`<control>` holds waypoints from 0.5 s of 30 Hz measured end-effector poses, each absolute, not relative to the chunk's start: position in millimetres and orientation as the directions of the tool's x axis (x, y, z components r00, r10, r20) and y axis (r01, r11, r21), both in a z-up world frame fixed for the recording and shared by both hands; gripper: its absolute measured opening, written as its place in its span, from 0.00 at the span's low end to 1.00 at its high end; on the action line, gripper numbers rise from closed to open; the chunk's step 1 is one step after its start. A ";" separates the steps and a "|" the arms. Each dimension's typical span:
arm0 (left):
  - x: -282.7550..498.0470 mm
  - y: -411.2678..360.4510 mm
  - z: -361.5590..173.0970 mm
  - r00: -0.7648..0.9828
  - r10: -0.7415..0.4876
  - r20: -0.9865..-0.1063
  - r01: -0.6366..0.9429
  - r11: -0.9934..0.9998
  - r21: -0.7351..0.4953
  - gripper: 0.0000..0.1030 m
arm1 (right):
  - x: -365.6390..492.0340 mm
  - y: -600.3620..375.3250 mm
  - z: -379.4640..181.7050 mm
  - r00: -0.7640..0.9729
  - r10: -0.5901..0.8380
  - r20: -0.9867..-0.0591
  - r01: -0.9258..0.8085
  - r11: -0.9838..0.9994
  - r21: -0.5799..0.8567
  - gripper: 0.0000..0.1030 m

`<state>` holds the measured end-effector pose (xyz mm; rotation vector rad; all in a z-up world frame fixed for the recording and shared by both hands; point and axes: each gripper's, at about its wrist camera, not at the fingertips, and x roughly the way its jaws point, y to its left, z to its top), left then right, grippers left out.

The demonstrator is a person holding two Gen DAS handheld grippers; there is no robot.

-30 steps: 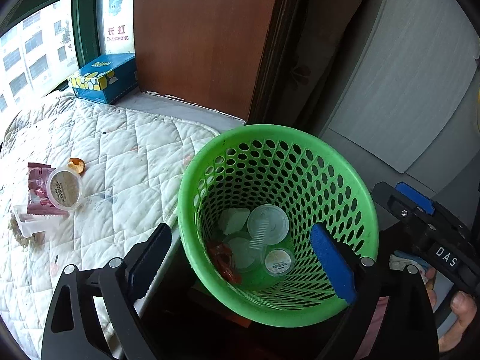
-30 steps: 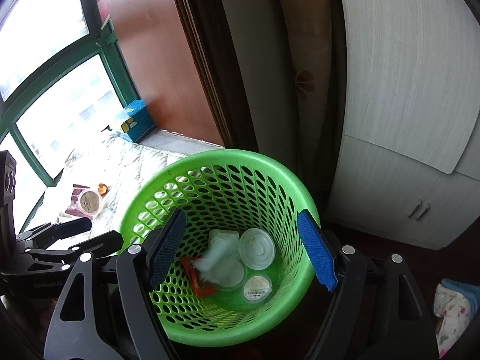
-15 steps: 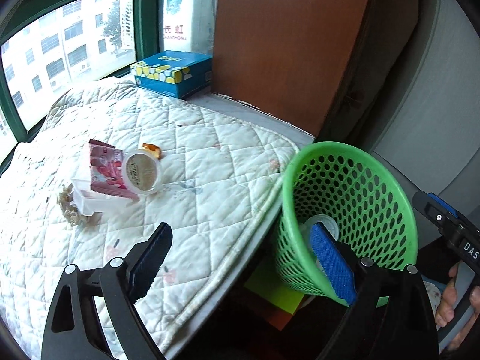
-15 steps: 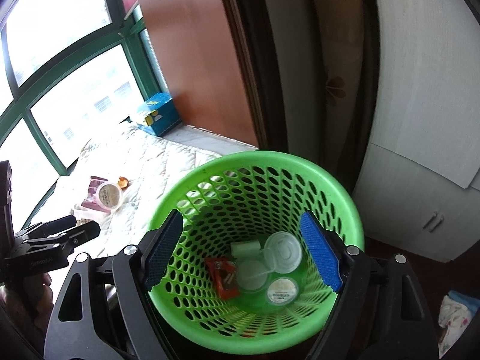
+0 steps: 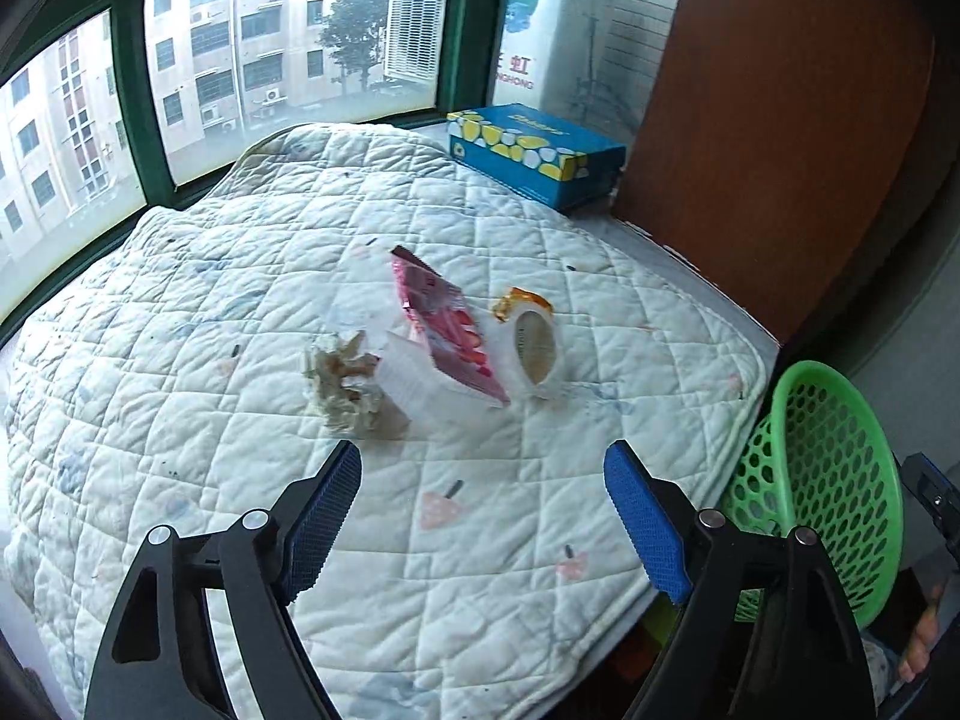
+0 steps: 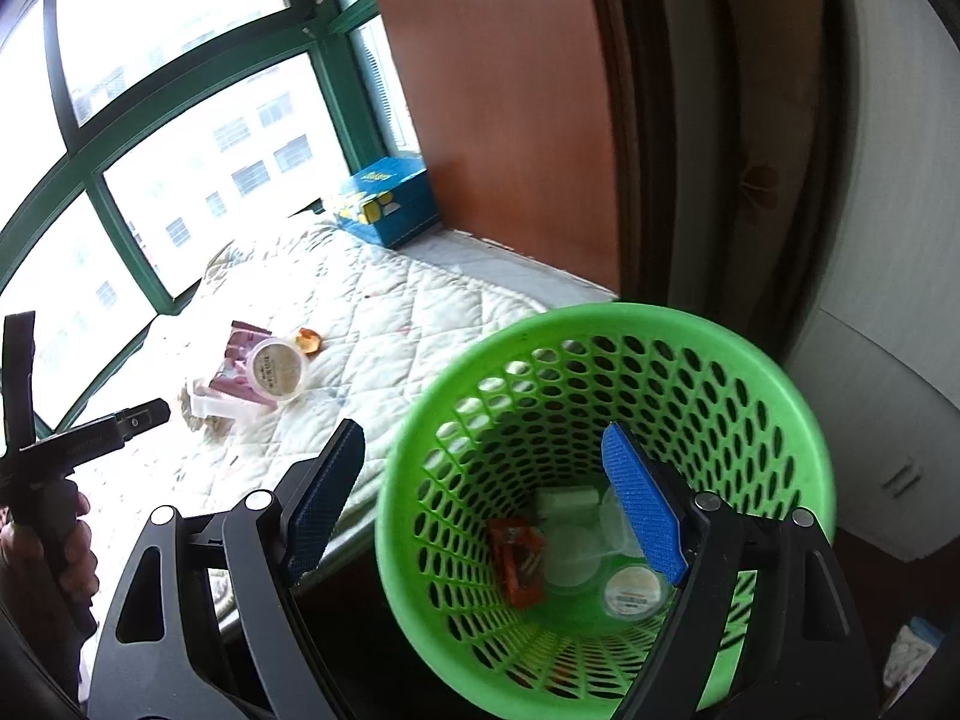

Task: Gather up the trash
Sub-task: 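Move both open tools back over the mattress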

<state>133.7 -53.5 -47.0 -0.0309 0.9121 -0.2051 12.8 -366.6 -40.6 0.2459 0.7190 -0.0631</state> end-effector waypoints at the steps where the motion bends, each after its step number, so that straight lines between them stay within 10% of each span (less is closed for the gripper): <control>1: 134.6 -46.8 -47.9 0.594 -0.179 -0.784 0.147 0.983 -0.113 0.78 | 16.6 -362.3 -40.8 0.751 0.038 -0.659 0.130 0.970 0.204 0.79; 15: 138.0 17.0 -65.7 0.583 -0.113 -0.805 0.040 0.993 -0.111 0.73 | 101.5 -281.0 -66.5 0.679 0.233 -0.696 -0.070 0.965 0.254 0.78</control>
